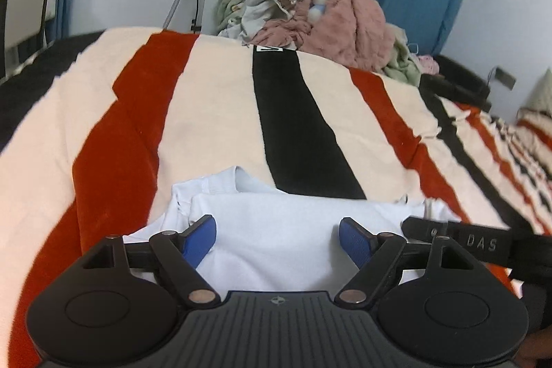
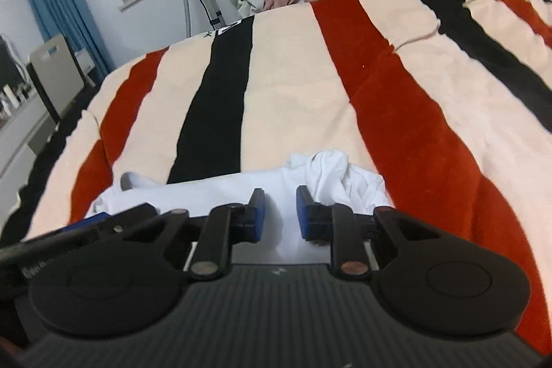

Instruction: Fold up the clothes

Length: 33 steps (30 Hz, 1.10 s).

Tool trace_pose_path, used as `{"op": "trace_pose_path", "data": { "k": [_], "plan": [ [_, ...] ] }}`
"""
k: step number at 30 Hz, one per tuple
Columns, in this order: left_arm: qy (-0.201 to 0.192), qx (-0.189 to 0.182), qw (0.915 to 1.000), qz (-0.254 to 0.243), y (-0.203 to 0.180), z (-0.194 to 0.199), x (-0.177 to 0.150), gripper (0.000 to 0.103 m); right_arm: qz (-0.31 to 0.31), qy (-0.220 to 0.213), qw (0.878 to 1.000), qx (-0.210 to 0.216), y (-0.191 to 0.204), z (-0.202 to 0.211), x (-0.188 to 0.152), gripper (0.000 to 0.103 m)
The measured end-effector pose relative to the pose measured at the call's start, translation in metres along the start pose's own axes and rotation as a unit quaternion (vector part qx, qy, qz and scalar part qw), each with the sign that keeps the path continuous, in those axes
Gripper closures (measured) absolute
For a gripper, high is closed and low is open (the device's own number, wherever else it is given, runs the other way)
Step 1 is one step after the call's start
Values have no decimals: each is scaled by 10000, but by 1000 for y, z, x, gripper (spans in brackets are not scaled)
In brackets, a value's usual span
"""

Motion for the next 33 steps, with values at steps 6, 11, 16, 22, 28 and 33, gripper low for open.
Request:
{"op": "trace_pose_path", "data": {
  "k": [6, 11, 16, 22, 28, 33],
  "plan": [
    [-56, 7, 9999, -122, 0, 14, -6, 23, 187, -224, 9995, 84, 8, 40, 7, 77],
    [-181, 148, 9993, -305, -7, 47, -20, 23, 379, -450, 9981, 176, 13, 88, -5, 77],
    [-257, 409, 9966, -673, -15, 62, -53, 22, 190, -251, 9994, 132, 20, 92, -24, 77],
    [-185, 327, 9985, -408, -7, 79, -63, 22, -203, 363, 9991, 130, 11, 58, -51, 80],
    [93, 52, 9980, 622, 13, 126, -65, 22, -298, 366, 9988, 104, 13, 59, -53, 80],
    [367, -668, 9802, 1827, 36, 159, -78, 21, -453, 364, 9982, 133, 11, 62, -55, 80]
  ]
}}
Point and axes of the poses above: each gripper's, at about its wrist camera, not at the fingertips, and z roughly against the way its jaws point, y to its left, x to its top, the point moved 2 cm from there along -z, roughly the way its jaws point, and after that the axes turned 13 degrees about z, right-handed, at the moved point
